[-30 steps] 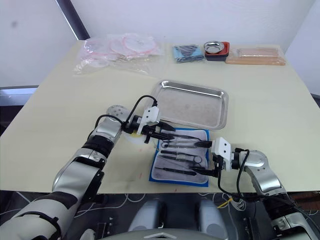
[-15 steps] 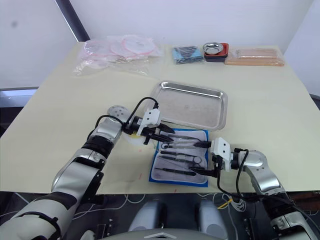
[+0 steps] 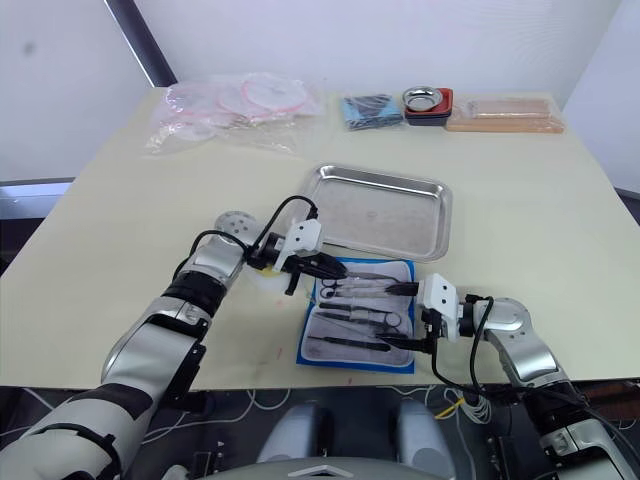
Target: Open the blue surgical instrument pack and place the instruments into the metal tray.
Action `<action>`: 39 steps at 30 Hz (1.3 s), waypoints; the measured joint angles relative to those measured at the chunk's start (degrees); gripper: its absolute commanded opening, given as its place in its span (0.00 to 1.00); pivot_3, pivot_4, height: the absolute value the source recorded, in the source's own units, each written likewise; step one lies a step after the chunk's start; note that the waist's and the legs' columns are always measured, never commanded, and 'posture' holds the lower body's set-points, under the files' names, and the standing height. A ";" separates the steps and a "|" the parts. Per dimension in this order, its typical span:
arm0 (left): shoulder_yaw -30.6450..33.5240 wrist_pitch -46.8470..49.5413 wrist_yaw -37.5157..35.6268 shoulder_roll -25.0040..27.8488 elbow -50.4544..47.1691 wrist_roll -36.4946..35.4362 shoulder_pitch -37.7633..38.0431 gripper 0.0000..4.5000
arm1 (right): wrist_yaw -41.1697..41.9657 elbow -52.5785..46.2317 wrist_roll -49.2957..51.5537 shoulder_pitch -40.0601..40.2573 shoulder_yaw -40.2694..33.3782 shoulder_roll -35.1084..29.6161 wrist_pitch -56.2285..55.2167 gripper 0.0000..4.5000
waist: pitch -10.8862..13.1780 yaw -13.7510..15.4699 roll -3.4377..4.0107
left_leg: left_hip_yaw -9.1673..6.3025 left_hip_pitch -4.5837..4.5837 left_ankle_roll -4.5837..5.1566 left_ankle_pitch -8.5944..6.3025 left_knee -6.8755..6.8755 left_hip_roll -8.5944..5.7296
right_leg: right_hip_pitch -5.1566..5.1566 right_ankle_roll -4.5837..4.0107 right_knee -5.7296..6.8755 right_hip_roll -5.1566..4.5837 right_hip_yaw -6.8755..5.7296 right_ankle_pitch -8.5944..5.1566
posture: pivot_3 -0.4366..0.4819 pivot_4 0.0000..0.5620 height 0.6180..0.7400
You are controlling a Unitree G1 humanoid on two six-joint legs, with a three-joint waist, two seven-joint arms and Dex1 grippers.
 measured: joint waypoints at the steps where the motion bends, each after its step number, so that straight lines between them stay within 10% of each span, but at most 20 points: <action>1: -0.24 0.80 -0.15 0.06 -0.27 0.14 -0.22 0.06 | -0.04 -0.04 0.00 0.00 0.00 0.00 0.10 1.00 | 0.00 -0.01 0.00 | 0.00 0.00 0.00 0.00 0.00 0.00 | 0.00 0.00 0.00 0.00 0.00 0.00 | 0.48 0.27 1.00; 39: -4.69 20.22 -2.99 9.93 -19.60 3.36 -1.15 0.06 | -0.57 -2.01 -0.94 -1.05 0.70 -0.26 4.85 1.00 | 0.02 -0.48 -0.04 | 0.00 0.01 0.00 0.00 -0.03 0.24 | -0.02 -0.12 -0.08 -0.03 0.03 -0.18 | 0.48 0.27 1.00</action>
